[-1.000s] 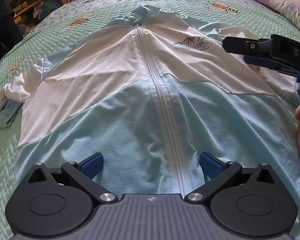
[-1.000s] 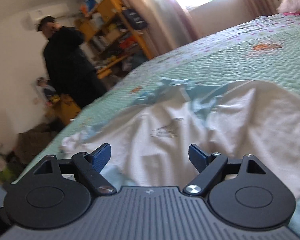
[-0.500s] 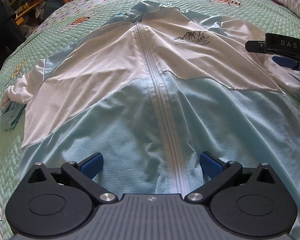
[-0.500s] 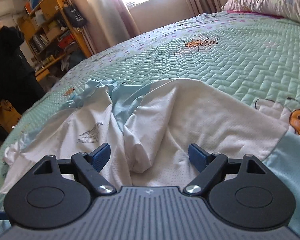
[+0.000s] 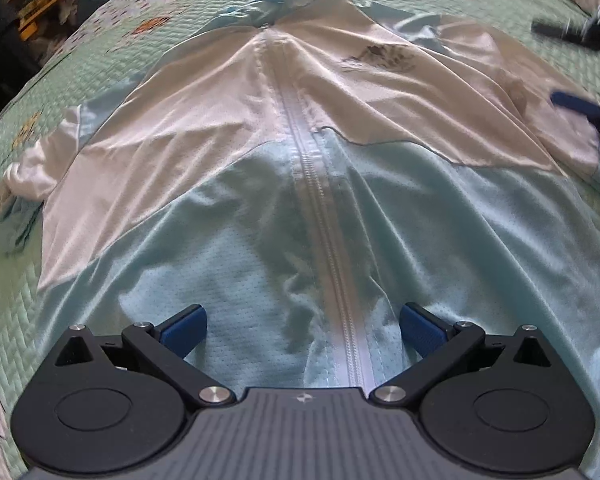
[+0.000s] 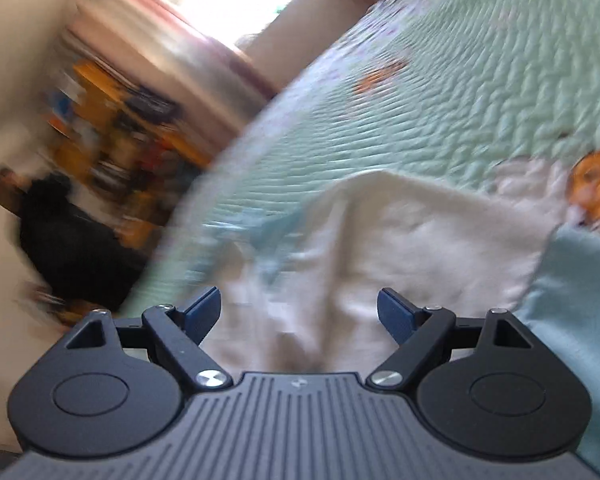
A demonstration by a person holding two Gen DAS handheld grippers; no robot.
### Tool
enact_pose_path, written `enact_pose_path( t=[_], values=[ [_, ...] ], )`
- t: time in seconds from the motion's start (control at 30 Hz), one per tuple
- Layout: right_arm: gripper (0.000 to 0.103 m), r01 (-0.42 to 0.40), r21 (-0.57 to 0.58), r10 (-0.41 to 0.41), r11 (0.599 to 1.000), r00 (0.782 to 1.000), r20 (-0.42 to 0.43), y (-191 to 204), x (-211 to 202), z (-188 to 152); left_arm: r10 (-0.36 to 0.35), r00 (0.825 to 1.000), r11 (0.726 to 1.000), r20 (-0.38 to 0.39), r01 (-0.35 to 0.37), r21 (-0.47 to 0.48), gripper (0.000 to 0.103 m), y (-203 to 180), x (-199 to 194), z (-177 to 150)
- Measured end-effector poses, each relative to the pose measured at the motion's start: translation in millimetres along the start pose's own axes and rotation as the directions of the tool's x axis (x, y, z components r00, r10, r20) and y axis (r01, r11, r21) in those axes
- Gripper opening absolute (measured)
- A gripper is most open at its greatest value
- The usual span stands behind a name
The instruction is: Fold clothes
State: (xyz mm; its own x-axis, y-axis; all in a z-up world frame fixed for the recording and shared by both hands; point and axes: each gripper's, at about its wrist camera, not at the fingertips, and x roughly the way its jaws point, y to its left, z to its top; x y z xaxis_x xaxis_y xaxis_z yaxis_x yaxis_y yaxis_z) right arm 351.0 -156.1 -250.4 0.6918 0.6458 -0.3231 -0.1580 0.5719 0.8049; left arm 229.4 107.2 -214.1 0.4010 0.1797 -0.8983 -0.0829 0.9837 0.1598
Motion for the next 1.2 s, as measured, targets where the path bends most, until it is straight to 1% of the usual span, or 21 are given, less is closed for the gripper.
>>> enact_pose_path(
  t=[0.07,0.1,0.17,0.27,0.33,0.37,0.43,0.5,0.6,0.67,0.7,0.77,0.8,0.83,0.87,0.9,0.93,1.0,1.1,1.17,1.2],
  values=[
    [0.086,-0.129,0.08,0.131,0.988,0.991,-0.011,-8.5,-2.5,4.1,-0.004,1.0,1.0,-0.012,0.004,0.009,0.103,-1.0,0.7,1.0],
    [0.086,-0.173,0.104,0.176,0.979,0.984,-0.021,-10.4,-2.2,5.3,-0.007,1.0,1.0,-0.019,0.007,0.011,0.103,-1.0,1.1,1.6],
    [0.086,-0.193,0.109,0.198,0.975,0.979,-0.041,-9.3,1.2,5.0,-0.014,0.999,1.0,-0.034,0.014,0.005,0.103,-0.1,2.2,2.9],
    [0.086,-0.075,0.054,0.076,0.996,0.997,-0.027,-2.6,4.7,2.5,-0.007,0.999,1.0,-0.032,0.008,0.026,0.103,-2.5,2.3,2.8],
    [0.086,0.017,0.023,-0.018,1.0,0.999,0.027,2.7,-0.6,2.4,0.004,1.0,0.999,-0.021,-0.003,0.039,0.103,-4.6,0.7,2.2],
    [0.086,0.043,0.013,-0.044,0.999,0.996,0.08,5.0,-9.8,2.8,0.008,1.0,0.999,-0.016,-0.007,0.044,0.103,-5.5,0.0,1.8],
    [0.086,0.026,0.012,-0.028,1.0,0.989,0.145,5.2,-26.3,7.3,0.014,1.0,0.999,-0.009,-0.013,0.046,0.103,-6.7,-1.4,1.1],
    [0.086,0.0,0.03,-0.004,1.0,0.991,0.133,2.5,-34.8,13.6,0.015,1.0,0.999,-0.01,-0.014,0.046,0.102,-7.5,-2.6,0.9],
    [0.086,-0.015,0.026,0.016,1.0,0.999,-0.031,-1.4,-21.5,17.7,-0.004,1.0,1.0,-0.001,0.004,0.027,0.102,-7.7,-10.8,0.8],
    [0.086,0.056,0.002,-0.056,0.998,0.997,-0.059,4.9,-17.5,15.7,-0.033,0.999,0.999,0.029,0.033,0.01,0.1,-8.0,-21.9,0.3],
    [0.086,0.084,-0.02,-0.085,0.996,0.995,-0.052,9.5,-18.7,15.4,-0.06,0.996,0.998,0.067,0.06,0.009,0.1,-9.1,-31.4,0.4],
    [0.086,0.123,-0.075,-0.128,0.99,0.99,-0.066,16.9,-18.0,14.0,-0.101,0.986,0.995,0.136,0.097,0.034,0.101,-15.0,-48.9,3.6],
    [0.085,0.138,-0.109,-0.147,0.984,0.986,-0.083,20.1,-15.6,12.6,-0.106,0.982,0.994,0.159,0.099,0.05,0.101,-19.8,-55.9,7.0],
    [0.083,0.154,-0.164,-0.174,0.974,0.978,-0.114,20.6,-9.3,10.6,-0.106,0.979,0.993,0.172,0.096,0.065,0.102,-24.9,-61.2,11.1],
    [0.07,0.17,-0.217,-0.203,0.961,0.969,-0.139,21.2,-3.1,8.4,-0.107,0.978,0.992,0.178,0.095,0.077,0.102,-29.7,-64.5,14.9],
    [0.064,0.2,-0.261,-0.241,0.944,0.961,-0.136,22.3,2.8,5.1,-0.111,0.977,0.991,0.18,0.097,0.088,0.102,-34.4,-66.7,18.1],
    [0.053,0.229,-0.304,-0.279,0.925,0.951,-0.131,23.4,8.6,1.8,-0.121,0.977,0.99,0.174,0.105,0.095,0.102,-38.6,-66.8,20.1],
    [0.051,0.264,-0.4,-0.335,0.878,0.935,-0.118,30.9,16.4,-5.8,-0.14,0.977,0.986,0.159,0.123,0.108,0.102,-46.8,-66.3,23.7],
    [0.045,0.296,-0.538,-0.4,0.789,0.912,-0.086,43.9,25.2,-17.5,-0.163,0.979,0.983,0.12,0.15,0.108,0.102,-54.3,-60.0,22.6],
    [0.034,0.317,-0.603,-0.43,0.732,0.901,-0.049,45.0,22.2,-23.9,-0.165,0.98,0.982,0.107,0.153,0.112,0.102,-56.3,-55.8,19.1],
    [0.031,0.323,-0.599,-0.431,0.733,0.902,-0.041,42.3,20.8,-22.2,-0.165,0.981,0.982,0.101,0.154,0.114,0.102,-57.5,-53.8,16.9]
  ],
)
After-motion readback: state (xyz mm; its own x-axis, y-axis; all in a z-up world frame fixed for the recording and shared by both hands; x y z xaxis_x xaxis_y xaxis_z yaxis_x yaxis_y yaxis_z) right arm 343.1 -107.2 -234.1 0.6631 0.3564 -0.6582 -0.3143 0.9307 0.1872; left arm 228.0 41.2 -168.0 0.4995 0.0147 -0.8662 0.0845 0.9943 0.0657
